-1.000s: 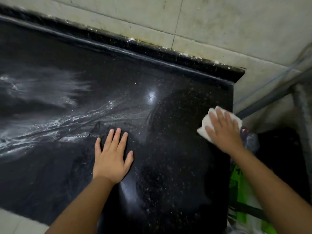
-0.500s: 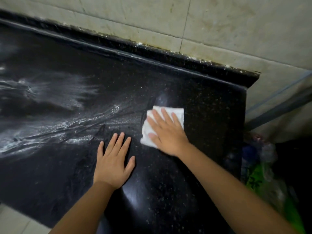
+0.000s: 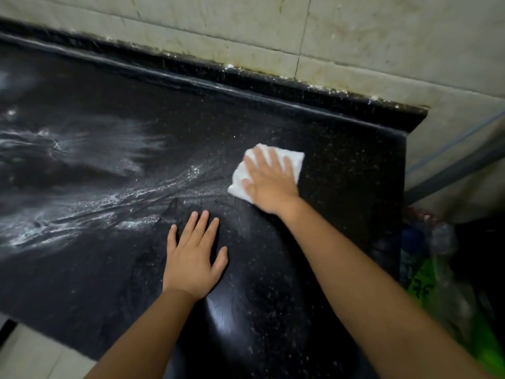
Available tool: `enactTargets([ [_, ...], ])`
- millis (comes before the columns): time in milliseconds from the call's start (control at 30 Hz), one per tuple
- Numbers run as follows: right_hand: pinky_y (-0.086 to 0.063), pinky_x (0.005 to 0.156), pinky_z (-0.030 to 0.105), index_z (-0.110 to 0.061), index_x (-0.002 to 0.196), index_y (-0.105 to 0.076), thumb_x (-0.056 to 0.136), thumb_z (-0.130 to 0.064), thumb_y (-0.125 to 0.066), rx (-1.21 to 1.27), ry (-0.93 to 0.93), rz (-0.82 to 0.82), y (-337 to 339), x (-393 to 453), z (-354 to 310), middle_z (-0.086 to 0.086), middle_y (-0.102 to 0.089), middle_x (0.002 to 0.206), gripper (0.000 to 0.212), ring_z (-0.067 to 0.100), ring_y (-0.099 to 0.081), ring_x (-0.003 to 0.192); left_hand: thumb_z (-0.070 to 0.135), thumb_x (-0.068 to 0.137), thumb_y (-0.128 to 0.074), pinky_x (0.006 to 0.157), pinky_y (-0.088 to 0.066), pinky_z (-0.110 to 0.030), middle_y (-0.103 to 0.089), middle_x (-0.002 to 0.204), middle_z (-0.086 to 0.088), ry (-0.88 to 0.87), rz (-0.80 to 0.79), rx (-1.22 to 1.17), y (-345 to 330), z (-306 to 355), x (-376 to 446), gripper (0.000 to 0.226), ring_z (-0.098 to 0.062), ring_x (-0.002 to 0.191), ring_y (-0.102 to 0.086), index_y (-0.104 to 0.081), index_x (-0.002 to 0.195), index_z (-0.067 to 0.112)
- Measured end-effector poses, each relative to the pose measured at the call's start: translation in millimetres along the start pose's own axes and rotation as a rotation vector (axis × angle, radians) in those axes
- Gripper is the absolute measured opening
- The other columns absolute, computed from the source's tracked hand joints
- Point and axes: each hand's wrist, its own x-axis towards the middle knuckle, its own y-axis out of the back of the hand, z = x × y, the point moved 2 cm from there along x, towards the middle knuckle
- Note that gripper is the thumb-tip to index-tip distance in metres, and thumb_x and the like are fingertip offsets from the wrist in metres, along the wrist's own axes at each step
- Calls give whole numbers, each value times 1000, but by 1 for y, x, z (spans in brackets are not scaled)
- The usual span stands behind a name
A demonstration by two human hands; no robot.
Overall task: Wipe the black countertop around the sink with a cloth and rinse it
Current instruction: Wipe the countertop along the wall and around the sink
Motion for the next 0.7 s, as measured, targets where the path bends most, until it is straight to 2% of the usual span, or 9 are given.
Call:
enactTargets([
  [67, 11, 113, 42, -26, 149, -1, 98, -41, -18, -37, 106, 8, -17, -24, -27, -3, 12, 156, 56, 22, 13, 143, 34, 80, -35, 94, -35, -58, -60, 123, -15, 0, 11, -13, 3, 0, -1, 52, -30, 118, -52, -63, 113, 5],
  [167, -3, 110, 40, -24, 139, -40, 89, -42, -24, -94, 209, 156, -38, -85, -25, 2, -33, 149, 55, 26, -24, 139, 23, 76, -34, 89, -42, -55, -66, 112, -15, -4, 34, -17, 7, -1, -1, 47, -30, 106, -61, -68, 103, 3],
  [233, -10, 108, 40, -25, 131, -47, 89, -44, -29, -108, 234, 146, -55, -131, -8, 0, -48, 140, 49, 25, -34, 131, 22, 72, -33, 90, -45, -48, -67, 109, -13, 12, -32, -6, 11, 0, -1, 49, -29, 101, -64, -69, 100, 4],
  [333, -6, 111, 38, -28, 135, -36, 97, -46, -9, -149, 249, 95, -69, -180, 31, -6, -27, 152, 50, 20, -17, 141, 24, 72, -34, 81, -49, -54, -69, 107, -10, 14, -130, 9, 15, 1, -2, 48, -26, 100, -65, -71, 97, 7],
  [400, -3, 114, 37, -30, 142, -26, 96, -48, -1, -175, 122, 39, -55, -174, 54, -6, -14, 156, 54, 18, -4, 144, 26, 74, -34, 82, -46, -55, -69, 107, -9, 12, -127, 3, 14, 0, -3, 48, -26, 100, -65, -71, 97, 6],
  [467, -12, 113, 41, -26, 146, -19, 95, -49, 3, -186, -41, 154, -35, -144, 67, -2, -14, 155, 61, 23, -14, 143, 33, 78, -28, 95, -37, -51, -62, 121, -9, 14, -118, -47, 17, 0, -3, 56, -26, 111, -59, -66, 109, 6],
  [533, -6, 114, 44, -25, 148, -2, 96, -48, -6, -85, -236, 138, -18, -106, 69, -2, 6, 157, 58, 25, -1, 144, 45, 80, -8, 112, -11, -42, -33, 147, -1, 20, -142, -48, 23, -2, -2, 73, -17, 137, -29, -42, 136, 12],
  [600, 2, 115, 44, -26, 148, 5, 99, -42, -15, 10, -338, 89, -7, -67, 49, -4, 13, 156, 55, 24, 10, 143, 50, 75, 5, 113, 6, -34, -11, 154, 6, 53, -183, -64, 30, -11, -11, 79, -9, 142, -4, -19, 145, 22],
  [700, 8, 114, 44, -26, 148, 4, 99, -41, -16, 44, -208, 52, -9, -23, -21, -4, 16, 156, 55, 23, 15, 143, 53, 68, 7, 114, -2, -34, -19, 153, 2, 178, -114, -141, 49, -37, -41, 89, -14, 142, -10, -28, 143, 19],
])
